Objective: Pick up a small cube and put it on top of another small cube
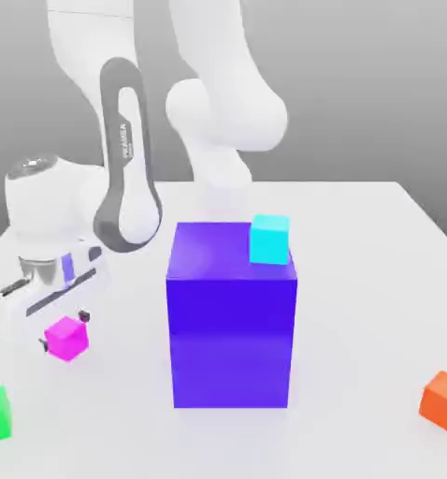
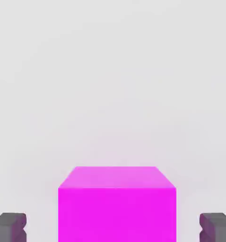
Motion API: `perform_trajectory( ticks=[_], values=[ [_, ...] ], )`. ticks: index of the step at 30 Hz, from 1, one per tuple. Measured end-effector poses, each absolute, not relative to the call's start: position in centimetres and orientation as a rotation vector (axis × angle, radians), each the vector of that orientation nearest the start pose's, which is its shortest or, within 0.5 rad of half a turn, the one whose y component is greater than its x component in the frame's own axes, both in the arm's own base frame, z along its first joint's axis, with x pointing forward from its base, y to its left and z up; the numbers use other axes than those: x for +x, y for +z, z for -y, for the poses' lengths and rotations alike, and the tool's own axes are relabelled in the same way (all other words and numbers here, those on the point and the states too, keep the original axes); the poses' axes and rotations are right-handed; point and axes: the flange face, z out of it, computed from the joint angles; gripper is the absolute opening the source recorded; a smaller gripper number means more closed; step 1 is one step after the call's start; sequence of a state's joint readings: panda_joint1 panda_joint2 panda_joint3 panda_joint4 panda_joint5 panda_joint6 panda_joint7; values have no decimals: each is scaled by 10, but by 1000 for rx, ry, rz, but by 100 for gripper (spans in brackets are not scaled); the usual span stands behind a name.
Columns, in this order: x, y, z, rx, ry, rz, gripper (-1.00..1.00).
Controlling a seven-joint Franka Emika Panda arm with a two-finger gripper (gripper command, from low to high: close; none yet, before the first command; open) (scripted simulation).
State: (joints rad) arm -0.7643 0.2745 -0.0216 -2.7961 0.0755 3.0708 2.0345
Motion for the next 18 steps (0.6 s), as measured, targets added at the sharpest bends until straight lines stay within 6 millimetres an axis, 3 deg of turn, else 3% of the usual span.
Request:
perform_trajectory(
  ticks=[5, 12, 18],
  values=[
    [251, 129, 261, -386, -3, -3117, -100],
    [252, 185, 262, -388, -2, -3116, -100],
    [311, 208, 287, -658, -3, -3074, -100]
  ],
)
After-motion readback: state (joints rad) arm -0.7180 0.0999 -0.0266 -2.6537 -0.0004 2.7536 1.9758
